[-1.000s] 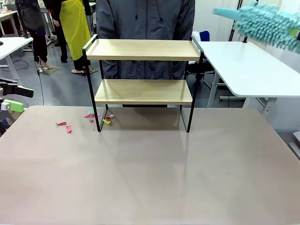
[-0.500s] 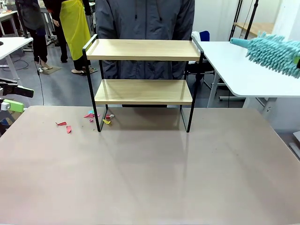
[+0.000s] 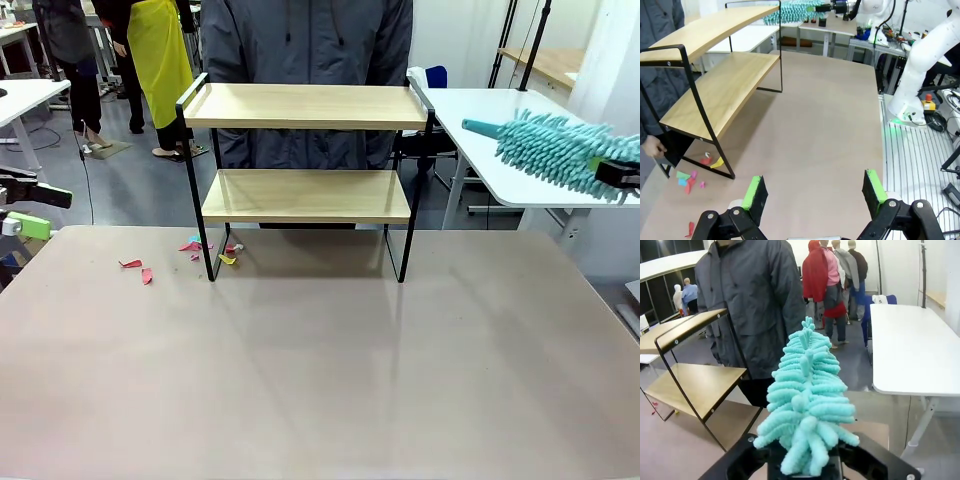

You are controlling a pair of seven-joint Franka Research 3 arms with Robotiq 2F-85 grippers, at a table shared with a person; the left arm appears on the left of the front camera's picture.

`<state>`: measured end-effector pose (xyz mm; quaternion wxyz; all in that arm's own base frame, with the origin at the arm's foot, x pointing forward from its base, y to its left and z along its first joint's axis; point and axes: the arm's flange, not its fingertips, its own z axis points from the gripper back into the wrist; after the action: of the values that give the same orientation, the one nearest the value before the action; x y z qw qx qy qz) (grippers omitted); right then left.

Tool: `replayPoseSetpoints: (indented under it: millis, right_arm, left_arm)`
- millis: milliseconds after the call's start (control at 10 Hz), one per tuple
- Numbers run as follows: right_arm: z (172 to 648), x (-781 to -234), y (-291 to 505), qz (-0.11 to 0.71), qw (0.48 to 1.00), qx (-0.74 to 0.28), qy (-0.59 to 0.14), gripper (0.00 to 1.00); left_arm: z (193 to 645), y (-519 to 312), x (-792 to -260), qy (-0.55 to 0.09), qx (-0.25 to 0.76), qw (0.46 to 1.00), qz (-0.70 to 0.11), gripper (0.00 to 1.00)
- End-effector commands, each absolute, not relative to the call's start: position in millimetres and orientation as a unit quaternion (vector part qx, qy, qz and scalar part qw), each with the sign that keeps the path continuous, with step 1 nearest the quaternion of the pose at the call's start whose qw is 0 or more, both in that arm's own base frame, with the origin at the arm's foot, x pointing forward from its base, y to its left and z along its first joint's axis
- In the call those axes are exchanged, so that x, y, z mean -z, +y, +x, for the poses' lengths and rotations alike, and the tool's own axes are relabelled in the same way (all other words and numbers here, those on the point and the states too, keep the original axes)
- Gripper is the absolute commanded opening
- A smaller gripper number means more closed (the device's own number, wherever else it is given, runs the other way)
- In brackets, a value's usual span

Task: Clean the shelf.
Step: Hand the Duster back to the human.

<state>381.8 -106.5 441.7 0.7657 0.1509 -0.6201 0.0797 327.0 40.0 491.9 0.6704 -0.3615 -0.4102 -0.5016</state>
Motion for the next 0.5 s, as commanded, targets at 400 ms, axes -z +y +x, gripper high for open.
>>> replayPoseSetpoints:
  millis: [400]
  right_arm:
    - [381.8,-441.7,-106.5,0.151,0.766,-0.08,-0.62,0.17]
  left_arm:
    - [328.0,38.1,-494.2,-0.42,0.495,0.666,-0.368,1.0]
